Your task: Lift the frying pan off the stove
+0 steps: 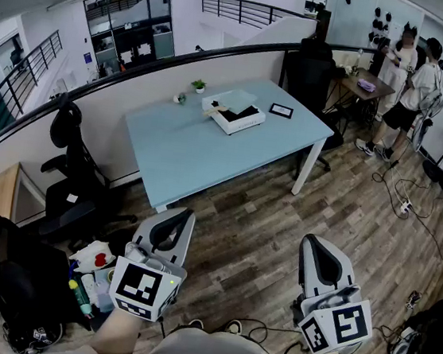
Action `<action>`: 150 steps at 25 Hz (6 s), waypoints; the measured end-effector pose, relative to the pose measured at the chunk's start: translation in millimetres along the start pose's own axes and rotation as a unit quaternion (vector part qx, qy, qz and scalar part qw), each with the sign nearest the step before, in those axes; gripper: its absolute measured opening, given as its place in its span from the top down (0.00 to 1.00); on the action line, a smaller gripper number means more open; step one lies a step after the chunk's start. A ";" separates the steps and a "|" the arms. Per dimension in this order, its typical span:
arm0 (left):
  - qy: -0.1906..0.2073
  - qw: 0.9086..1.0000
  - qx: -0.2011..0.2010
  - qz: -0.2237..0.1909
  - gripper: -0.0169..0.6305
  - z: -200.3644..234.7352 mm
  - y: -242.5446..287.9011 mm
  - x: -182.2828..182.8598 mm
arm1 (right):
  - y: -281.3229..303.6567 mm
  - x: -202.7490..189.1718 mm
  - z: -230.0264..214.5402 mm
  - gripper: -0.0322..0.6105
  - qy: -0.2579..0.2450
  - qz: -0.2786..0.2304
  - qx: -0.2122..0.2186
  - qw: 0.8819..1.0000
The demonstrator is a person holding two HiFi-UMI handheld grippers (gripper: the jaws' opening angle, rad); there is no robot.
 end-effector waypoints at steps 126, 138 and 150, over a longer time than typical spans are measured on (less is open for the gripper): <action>-0.017 0.930 0.257 0.264 0.40 328.3 716.6 -87.4 | 833.6 -264.0 -376.3 0.95 0.058 0.110 0.367 0.922; 0.040 0.904 0.126 0.407 0.39 388.1 756.4 -137.8 | 854.5 -285.5 -355.4 0.95 0.057 0.156 0.353 0.921; 0.020 0.863 0.023 0.505 0.38 424.7 794.5 -212.0 | 865.1 -319.7 -343.0 0.95 0.063 0.210 0.340 0.914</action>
Point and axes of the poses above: the fingertips, and each gripper's own axes: y forward along the fingers, z to its left, x out of its top, the point moved 8 cm from there along -y, backward along the fingers, and after that the axes turned 13 degrees about -y, right-handed, at the moved point
